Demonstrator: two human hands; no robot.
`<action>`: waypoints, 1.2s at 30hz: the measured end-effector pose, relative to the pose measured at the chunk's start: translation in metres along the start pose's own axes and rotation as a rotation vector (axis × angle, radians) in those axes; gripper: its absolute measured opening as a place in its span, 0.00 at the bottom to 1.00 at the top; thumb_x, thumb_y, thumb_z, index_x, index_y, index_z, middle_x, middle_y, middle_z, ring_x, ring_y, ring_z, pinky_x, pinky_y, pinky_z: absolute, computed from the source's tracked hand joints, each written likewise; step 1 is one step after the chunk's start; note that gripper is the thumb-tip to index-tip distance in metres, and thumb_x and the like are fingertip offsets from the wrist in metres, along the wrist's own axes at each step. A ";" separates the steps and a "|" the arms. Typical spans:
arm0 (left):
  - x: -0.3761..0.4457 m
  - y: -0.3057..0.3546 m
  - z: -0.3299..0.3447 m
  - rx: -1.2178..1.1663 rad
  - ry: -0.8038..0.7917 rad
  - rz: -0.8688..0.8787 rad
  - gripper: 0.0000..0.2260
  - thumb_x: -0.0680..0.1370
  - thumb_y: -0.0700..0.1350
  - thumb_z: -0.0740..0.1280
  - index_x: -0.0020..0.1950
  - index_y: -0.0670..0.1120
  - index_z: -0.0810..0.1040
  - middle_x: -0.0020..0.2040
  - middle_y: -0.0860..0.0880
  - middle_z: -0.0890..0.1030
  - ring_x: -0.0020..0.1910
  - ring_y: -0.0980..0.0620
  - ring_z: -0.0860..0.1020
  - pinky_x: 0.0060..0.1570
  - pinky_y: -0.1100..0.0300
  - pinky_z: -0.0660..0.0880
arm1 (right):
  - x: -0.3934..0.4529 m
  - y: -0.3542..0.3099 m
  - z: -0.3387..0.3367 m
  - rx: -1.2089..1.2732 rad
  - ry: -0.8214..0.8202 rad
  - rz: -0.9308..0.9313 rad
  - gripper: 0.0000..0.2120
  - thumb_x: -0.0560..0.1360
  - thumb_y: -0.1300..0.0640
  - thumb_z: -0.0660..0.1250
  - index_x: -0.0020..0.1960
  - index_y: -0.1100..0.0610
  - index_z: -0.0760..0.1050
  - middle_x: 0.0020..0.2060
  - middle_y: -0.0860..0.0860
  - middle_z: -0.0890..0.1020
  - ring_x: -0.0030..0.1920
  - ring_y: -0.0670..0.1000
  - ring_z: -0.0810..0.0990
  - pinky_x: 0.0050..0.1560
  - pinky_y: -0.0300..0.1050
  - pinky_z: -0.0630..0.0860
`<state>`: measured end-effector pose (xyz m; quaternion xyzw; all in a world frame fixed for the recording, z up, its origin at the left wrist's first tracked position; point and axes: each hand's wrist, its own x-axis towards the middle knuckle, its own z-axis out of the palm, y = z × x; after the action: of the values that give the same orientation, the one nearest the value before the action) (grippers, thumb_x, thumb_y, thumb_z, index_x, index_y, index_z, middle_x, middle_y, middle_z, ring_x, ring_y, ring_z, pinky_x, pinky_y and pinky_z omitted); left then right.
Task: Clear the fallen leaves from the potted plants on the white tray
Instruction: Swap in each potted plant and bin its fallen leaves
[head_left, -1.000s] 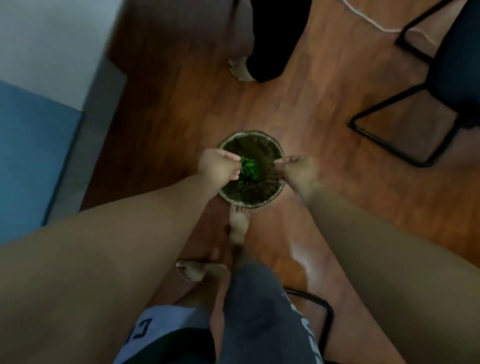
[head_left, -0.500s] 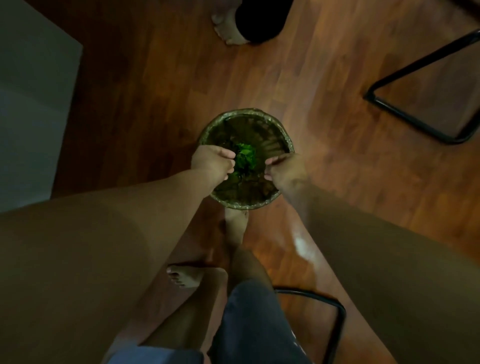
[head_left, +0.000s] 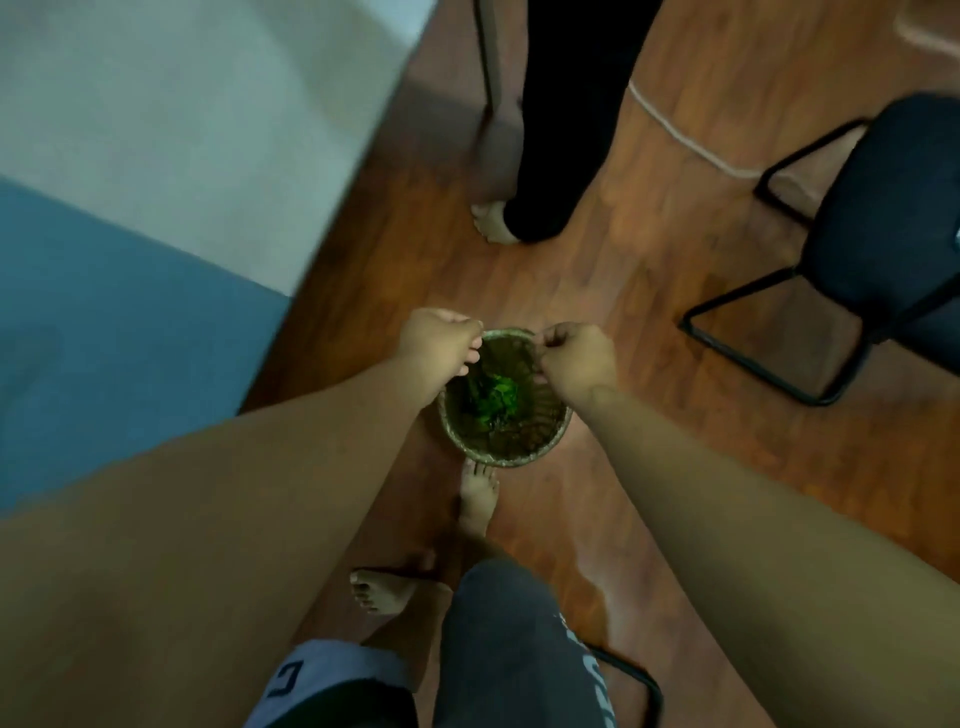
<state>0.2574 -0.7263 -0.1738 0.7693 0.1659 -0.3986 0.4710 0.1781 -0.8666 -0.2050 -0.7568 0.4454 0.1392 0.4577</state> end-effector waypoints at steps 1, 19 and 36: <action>-0.015 0.012 -0.015 -0.032 0.025 0.013 0.10 0.77 0.42 0.67 0.55 0.39 0.81 0.40 0.46 0.83 0.37 0.50 0.81 0.43 0.55 0.81 | -0.014 -0.021 -0.005 -0.024 -0.002 -0.048 0.08 0.72 0.59 0.69 0.36 0.61 0.81 0.36 0.58 0.85 0.38 0.57 0.86 0.45 0.57 0.84; -0.211 -0.078 -0.302 -0.428 0.552 0.129 0.08 0.65 0.45 0.65 0.26 0.45 0.77 0.30 0.44 0.79 0.31 0.46 0.78 0.38 0.53 0.77 | -0.256 -0.275 0.120 -0.314 -0.265 -0.664 0.08 0.65 0.59 0.64 0.31 0.59 0.80 0.31 0.58 0.85 0.36 0.56 0.86 0.45 0.54 0.84; -0.281 -0.230 -0.341 -0.674 1.154 -0.410 0.17 0.76 0.49 0.64 0.29 0.45 0.69 0.27 0.49 0.74 0.30 0.50 0.74 0.31 0.60 0.71 | -0.305 -0.294 0.280 -0.536 -0.605 -0.625 0.15 0.73 0.62 0.63 0.60 0.60 0.75 0.41 0.60 0.84 0.34 0.57 0.84 0.43 0.55 0.85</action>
<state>0.0917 -0.2846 -0.0121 0.6233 0.6461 0.0659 0.4356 0.2966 -0.4168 -0.0010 -0.8705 -0.0059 0.3177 0.3759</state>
